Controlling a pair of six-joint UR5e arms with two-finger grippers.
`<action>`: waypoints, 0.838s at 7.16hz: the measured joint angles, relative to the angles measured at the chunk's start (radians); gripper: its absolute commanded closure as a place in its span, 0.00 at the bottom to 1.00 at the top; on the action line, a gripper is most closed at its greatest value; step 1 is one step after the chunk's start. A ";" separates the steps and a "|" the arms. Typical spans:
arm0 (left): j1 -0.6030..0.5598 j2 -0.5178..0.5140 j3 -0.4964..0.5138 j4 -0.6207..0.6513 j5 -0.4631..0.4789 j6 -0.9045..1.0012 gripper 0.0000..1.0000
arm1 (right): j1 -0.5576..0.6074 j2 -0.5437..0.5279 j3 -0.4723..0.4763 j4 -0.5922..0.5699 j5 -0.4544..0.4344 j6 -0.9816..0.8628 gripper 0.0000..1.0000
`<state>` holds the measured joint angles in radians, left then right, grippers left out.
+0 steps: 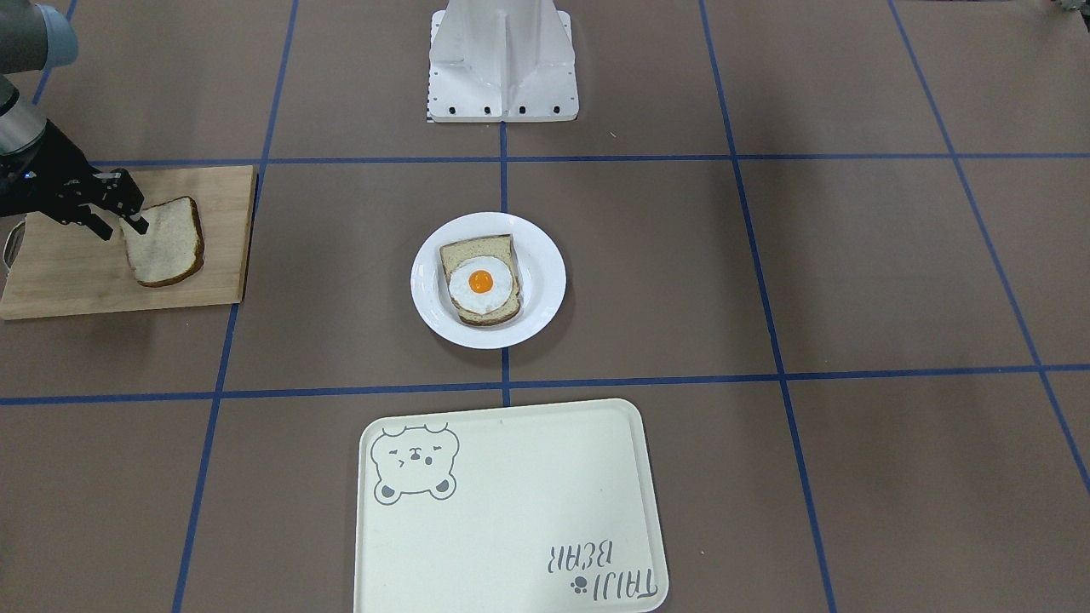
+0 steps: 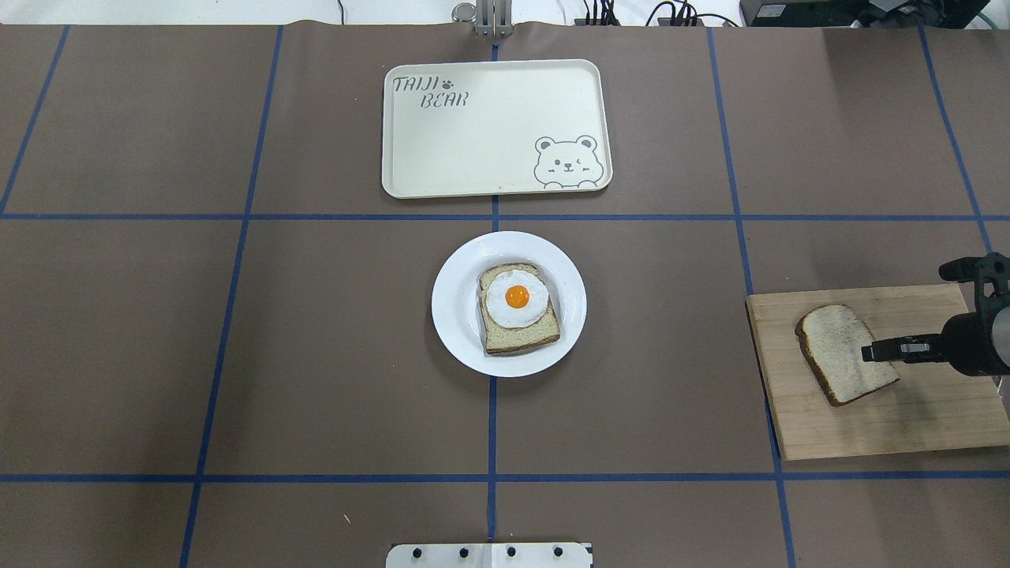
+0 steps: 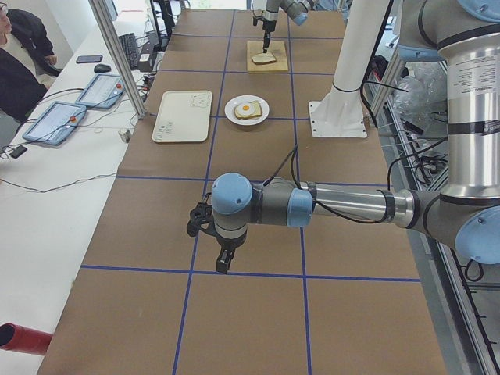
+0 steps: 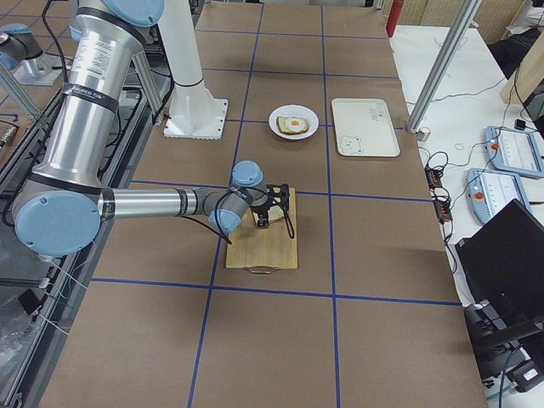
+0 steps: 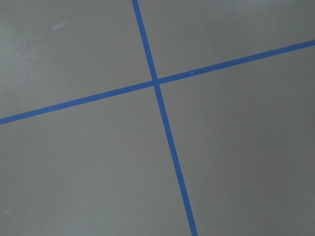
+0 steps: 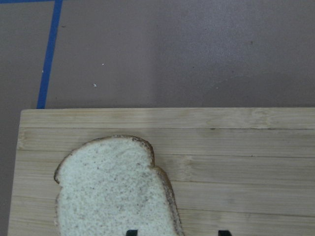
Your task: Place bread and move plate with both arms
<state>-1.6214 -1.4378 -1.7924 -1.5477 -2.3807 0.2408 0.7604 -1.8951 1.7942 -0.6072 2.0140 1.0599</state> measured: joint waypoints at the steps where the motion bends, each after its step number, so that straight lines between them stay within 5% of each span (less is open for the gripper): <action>1: 0.000 0.000 0.000 0.000 0.000 0.000 0.01 | -0.021 -0.020 0.000 0.013 -0.022 0.011 0.54; 3: 0.000 0.001 -0.001 -0.001 0.000 0.000 0.01 | -0.042 -0.064 0.000 0.052 -0.039 0.014 0.68; 6: -0.001 0.002 -0.001 0.000 0.000 0.000 0.01 | -0.058 -0.072 0.001 0.064 -0.047 0.015 0.68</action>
<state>-1.6223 -1.4358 -1.7932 -1.5480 -2.3807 0.2408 0.7027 -1.9666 1.7952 -0.5436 1.9674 1.0745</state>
